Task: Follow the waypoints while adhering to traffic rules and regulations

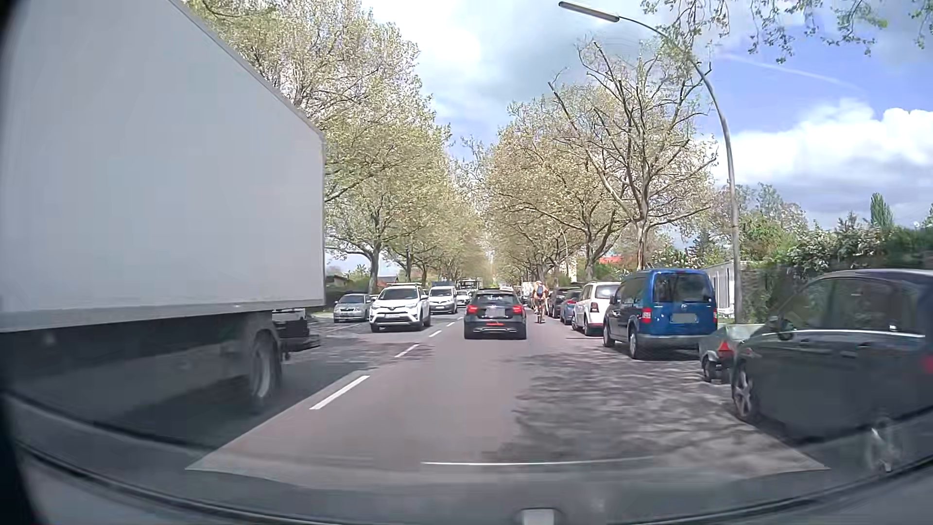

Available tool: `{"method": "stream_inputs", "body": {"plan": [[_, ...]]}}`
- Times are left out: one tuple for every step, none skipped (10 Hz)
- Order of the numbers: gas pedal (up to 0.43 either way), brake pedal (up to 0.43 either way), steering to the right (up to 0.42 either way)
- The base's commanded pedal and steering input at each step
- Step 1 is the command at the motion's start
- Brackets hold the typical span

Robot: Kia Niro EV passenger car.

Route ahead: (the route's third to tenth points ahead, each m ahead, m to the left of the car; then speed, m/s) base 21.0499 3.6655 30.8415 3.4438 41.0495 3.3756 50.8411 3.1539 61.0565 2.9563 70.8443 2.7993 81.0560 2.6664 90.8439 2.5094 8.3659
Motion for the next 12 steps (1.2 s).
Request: {"method": "stream_inputs", "body": {"plan": [[0.0,0.024,0.0],[0.0,0.024,0.0],[0.0,0.024,0.0],[0.0,0.024,0.0],[0.0,0.024,0.0],[0.0,0.024,0.0],[0.0,0.024,0.0],[0.0,0.024,0.0],[0.0,0.024,0.0],[0.0,0.024,0.0],[0.0,0.024,0.0],[0.0,0.024,0.0]]}}
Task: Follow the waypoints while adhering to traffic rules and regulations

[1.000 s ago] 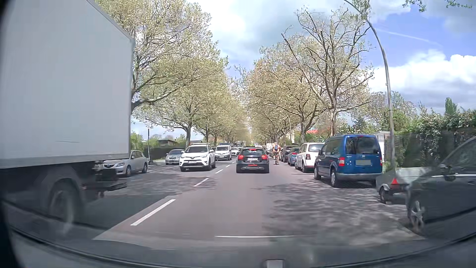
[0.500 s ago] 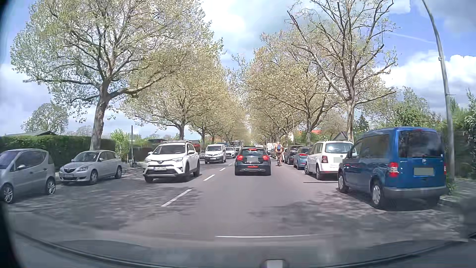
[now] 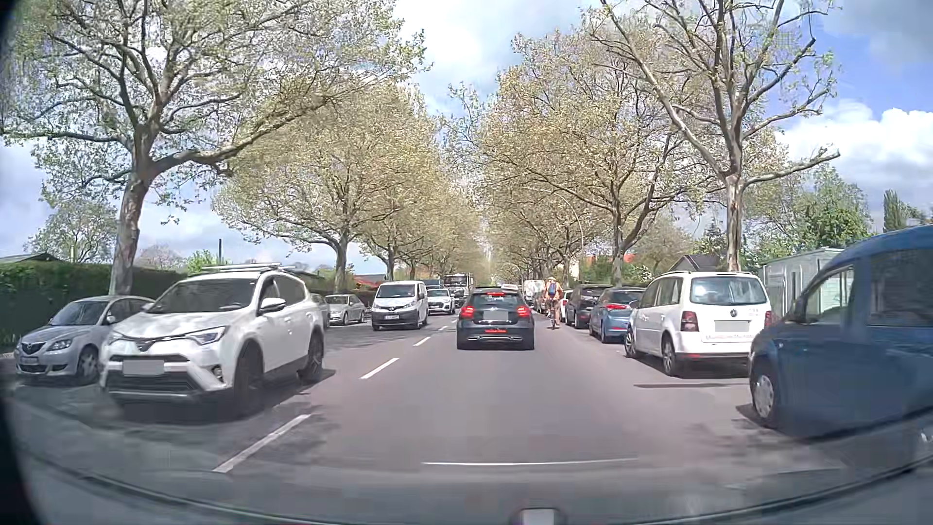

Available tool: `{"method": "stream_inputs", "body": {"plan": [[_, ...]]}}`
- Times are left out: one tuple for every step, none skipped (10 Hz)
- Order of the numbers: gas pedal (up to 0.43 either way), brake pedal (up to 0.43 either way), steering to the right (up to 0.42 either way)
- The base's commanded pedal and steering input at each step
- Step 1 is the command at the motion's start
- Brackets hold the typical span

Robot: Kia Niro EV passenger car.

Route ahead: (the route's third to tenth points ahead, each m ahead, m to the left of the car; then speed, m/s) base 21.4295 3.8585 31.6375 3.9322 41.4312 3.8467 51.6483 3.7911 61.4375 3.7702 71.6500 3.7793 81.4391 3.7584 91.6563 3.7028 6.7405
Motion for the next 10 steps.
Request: {"method": "stream_inputs", "body": {"plan": [[0.0,0.024,0.0],[0.0,0.024,0.0],[0.0,0.049,0.0],[0.0,0.091,0.0],[0.0,0.116,0.001],[0.0,0.152,0.0],[0.0,0.171,0.0],[0.0,0.171,0.0],[0.0,0.177,0.0],[0.0,0.183,0.0]]}}
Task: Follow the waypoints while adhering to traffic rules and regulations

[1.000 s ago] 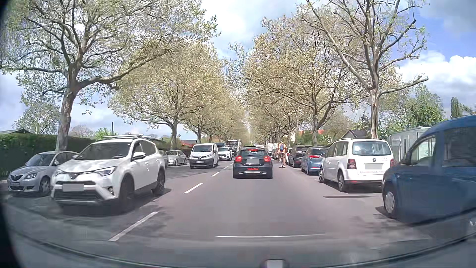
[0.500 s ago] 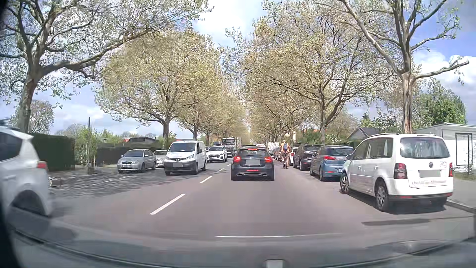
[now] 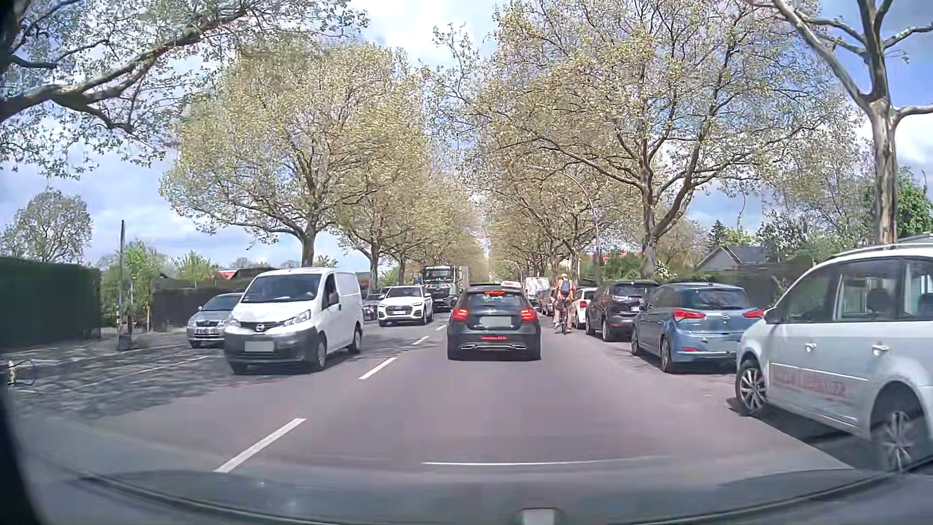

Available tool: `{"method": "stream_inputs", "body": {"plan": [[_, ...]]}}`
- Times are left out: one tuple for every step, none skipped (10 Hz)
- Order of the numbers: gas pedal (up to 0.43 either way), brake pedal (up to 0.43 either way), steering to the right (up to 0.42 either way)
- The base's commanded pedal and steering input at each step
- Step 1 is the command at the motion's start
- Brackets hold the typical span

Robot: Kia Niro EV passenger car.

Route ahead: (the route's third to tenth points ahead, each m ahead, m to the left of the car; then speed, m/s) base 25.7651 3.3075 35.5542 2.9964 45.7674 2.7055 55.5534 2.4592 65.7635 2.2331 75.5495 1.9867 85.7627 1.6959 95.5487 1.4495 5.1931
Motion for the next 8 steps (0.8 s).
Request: {"method": "stream_inputs", "body": {"plan": [[0.0,0.195,0.0],[0.0,0.201,0.0],[0.0,0.213,0.001],[0.0,0.22,0.001],[0.0,0.22,0.001],[0.0,0.226,0.0],[0.0,0.226,0.001],[0.0,0.226,0.001]]}}
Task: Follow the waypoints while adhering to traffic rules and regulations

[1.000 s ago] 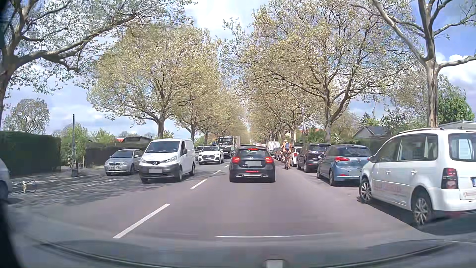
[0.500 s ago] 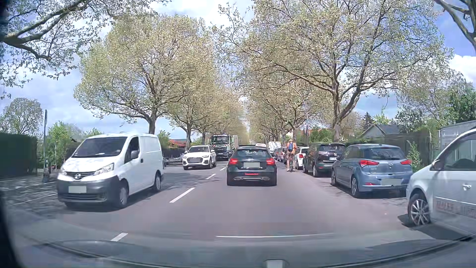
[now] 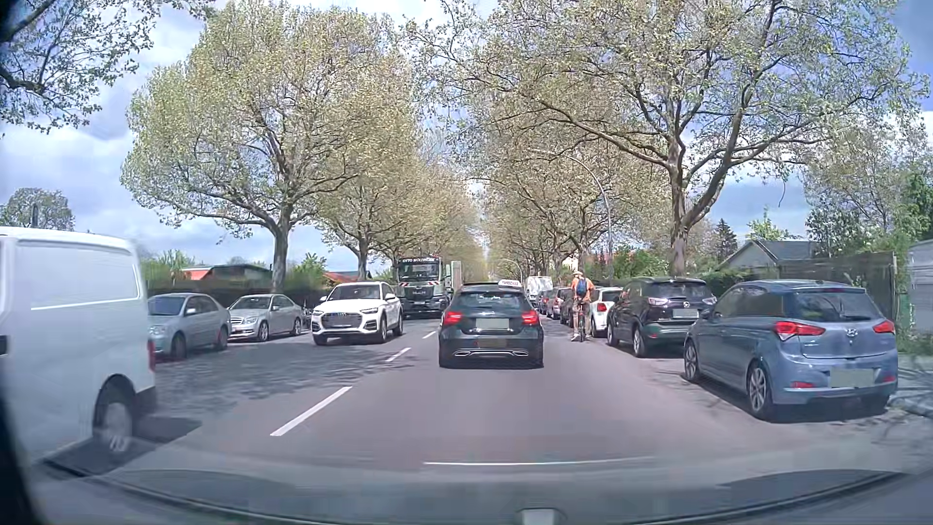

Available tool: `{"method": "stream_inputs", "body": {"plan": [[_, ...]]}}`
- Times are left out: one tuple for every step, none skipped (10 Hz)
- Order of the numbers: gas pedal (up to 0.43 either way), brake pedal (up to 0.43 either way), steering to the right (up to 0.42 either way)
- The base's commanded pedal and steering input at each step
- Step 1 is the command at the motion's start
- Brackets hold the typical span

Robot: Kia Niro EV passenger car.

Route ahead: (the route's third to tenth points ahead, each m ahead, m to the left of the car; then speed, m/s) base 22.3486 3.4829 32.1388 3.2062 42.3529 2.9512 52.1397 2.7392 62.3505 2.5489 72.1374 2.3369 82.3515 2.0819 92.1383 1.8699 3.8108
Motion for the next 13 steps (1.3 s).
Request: {"method": "stream_inputs", "body": {"plan": [[0.0,0.22,0.001],[0.0,0.213,0.001],[0.0,0.11,0.001],[0.0,0.024,0.001],[0.138,0.024,0.001],[0.22,0.024,0.0],[0.228,0.024,-0.014],[0.28,0.024,-0.032],[0.311,0.024,-0.051],[0.339,0.024,-0.067],[0.339,0.024,-0.074],[0.339,0.024,-0.073],[0.339,0.024,-0.072]]}}
